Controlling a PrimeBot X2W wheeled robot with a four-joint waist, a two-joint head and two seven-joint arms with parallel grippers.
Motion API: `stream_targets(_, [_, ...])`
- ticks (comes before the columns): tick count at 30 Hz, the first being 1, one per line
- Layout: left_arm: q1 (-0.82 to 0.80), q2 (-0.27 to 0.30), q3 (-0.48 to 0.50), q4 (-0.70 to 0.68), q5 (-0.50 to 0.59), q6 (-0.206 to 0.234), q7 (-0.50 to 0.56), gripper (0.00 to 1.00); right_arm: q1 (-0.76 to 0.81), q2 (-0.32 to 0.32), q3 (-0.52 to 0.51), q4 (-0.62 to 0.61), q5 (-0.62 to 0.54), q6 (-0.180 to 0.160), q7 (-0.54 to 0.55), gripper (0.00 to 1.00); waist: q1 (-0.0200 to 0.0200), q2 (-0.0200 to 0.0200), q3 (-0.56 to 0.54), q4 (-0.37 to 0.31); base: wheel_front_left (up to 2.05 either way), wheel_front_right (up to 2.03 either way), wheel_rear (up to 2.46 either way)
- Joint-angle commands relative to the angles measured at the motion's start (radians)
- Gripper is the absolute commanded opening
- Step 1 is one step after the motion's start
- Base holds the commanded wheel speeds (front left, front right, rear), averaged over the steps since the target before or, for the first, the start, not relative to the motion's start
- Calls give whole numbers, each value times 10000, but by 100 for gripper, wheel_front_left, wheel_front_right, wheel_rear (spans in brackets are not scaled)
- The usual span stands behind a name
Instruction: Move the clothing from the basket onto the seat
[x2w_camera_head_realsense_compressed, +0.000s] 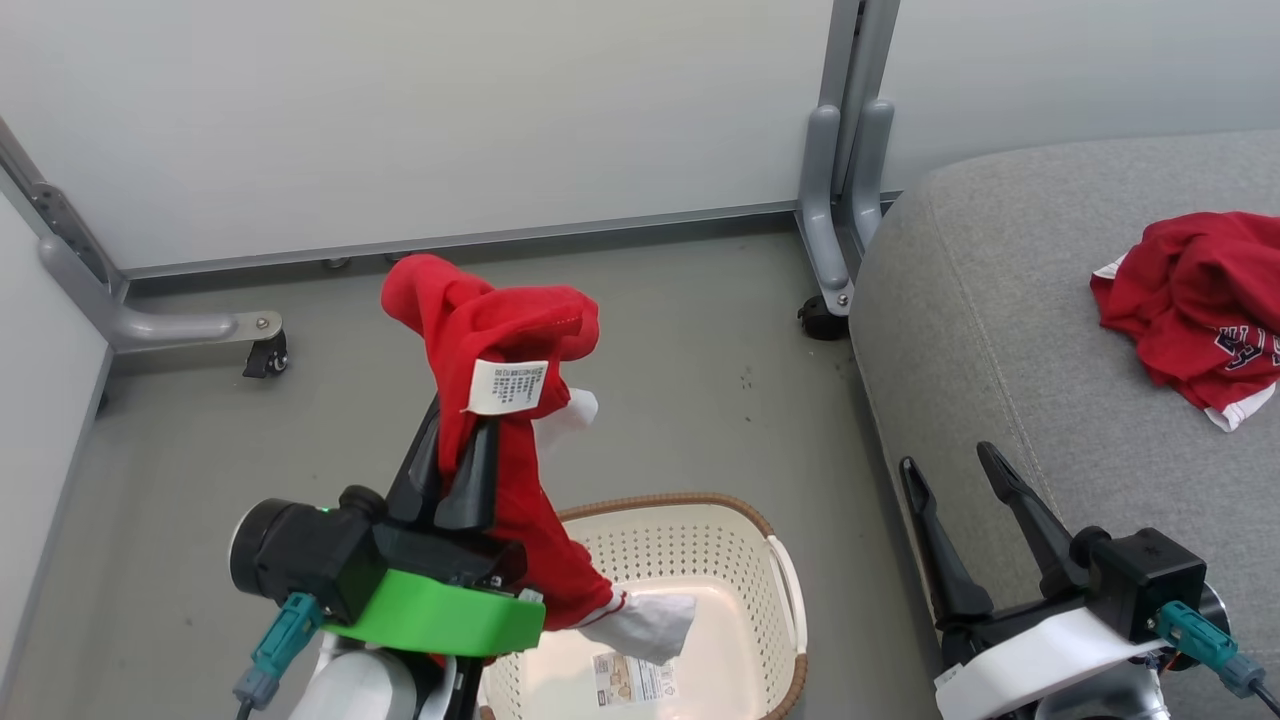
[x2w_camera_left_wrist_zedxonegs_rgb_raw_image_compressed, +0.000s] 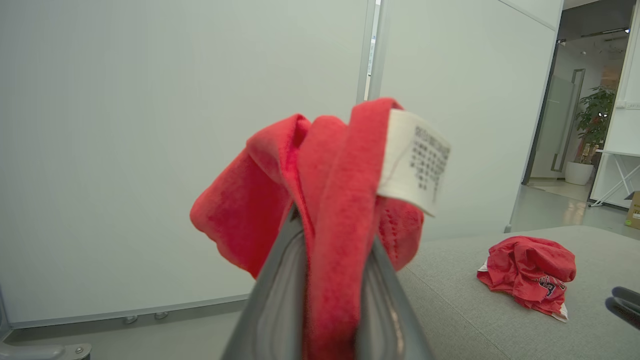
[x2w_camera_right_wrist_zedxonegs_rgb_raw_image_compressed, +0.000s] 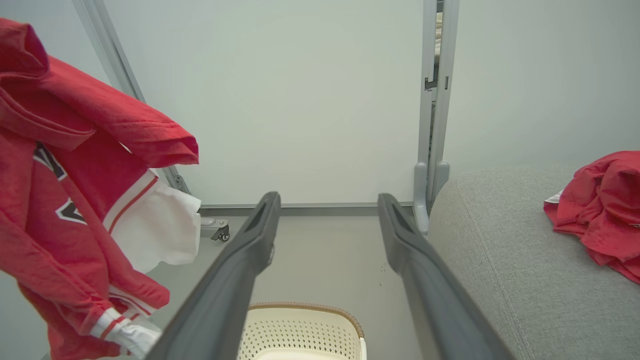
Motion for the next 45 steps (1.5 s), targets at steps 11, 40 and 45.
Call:
stream_targets(11, [-108,102,-72,-92,51,20,25,0,-336,-189,743,11,102,0,222,100,1,0,27,4,0,0,0])
stream_targets(40, [-641,-88,-836,101,177,-244,168,0,-6257,-82,7450,4851,3623,0,-385,24,1,0,308,216,0,0,0])
stream_targets(45, [-600,-73,-846,123,124,-211,139,0,-6611,-46,7752,5395,3935,0,-626,0,1,0,264,222,0,0,0])
